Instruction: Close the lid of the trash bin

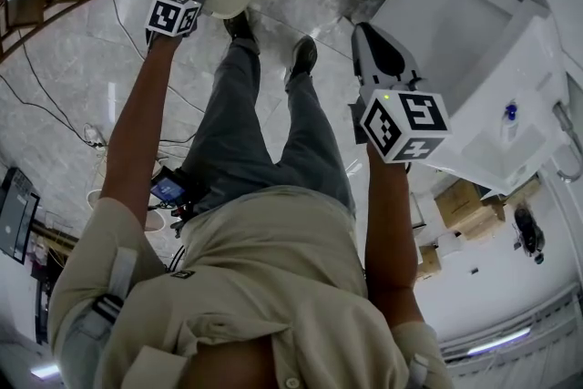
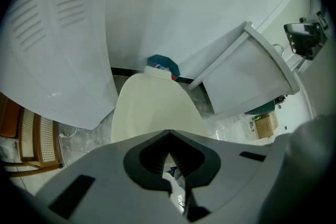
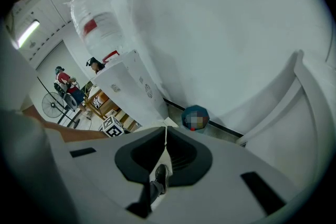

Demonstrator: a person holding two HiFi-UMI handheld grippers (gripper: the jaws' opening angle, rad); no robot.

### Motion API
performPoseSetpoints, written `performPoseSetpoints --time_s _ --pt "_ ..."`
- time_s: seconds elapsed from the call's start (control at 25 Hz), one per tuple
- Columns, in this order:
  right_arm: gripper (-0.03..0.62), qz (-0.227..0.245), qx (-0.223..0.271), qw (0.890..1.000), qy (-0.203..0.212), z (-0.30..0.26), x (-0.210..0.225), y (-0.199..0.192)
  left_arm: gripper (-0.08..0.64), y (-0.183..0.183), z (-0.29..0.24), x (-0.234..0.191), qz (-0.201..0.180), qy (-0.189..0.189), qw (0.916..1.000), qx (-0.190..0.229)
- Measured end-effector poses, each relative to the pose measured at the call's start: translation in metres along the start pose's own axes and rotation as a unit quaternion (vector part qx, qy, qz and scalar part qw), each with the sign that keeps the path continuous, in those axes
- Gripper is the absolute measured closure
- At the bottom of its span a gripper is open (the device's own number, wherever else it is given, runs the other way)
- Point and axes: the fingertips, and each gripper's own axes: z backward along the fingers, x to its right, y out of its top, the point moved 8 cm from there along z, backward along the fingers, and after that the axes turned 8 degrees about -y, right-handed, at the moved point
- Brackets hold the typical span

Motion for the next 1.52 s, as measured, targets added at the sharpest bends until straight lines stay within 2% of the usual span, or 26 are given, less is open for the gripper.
performPoseSetpoints --time_s 0.36,0.76,1.32,1.52 --pt "0.566 0.000 -0.020 1.000 -0.005 -0.015 0.002 -0.013 0.546 -0.025 -0.039 -0.024 0.027 -0.012 0.9992 -0.026" --pt "0.566 0.003 -0.036 0.999 -0.006 -0.028 0.001 -0.024 0.546 -0.035 -0.064 -0.039 0.035 -0.014 0.9982 -0.046" --pt "0.566 0.007 -0.034 0.999 -0.002 -0.028 -0.009 -0.026 0.546 -0.034 -0.068 -0.039 0.028 -0.011 0.9977 -0.062" --pt "0.566 0.023 -0.023 0.999 0.007 -0.021 -0.016 -0.016 0.546 -0.025 -0.053 -0.033 0.030 -0.006 0.9985 -0.046"
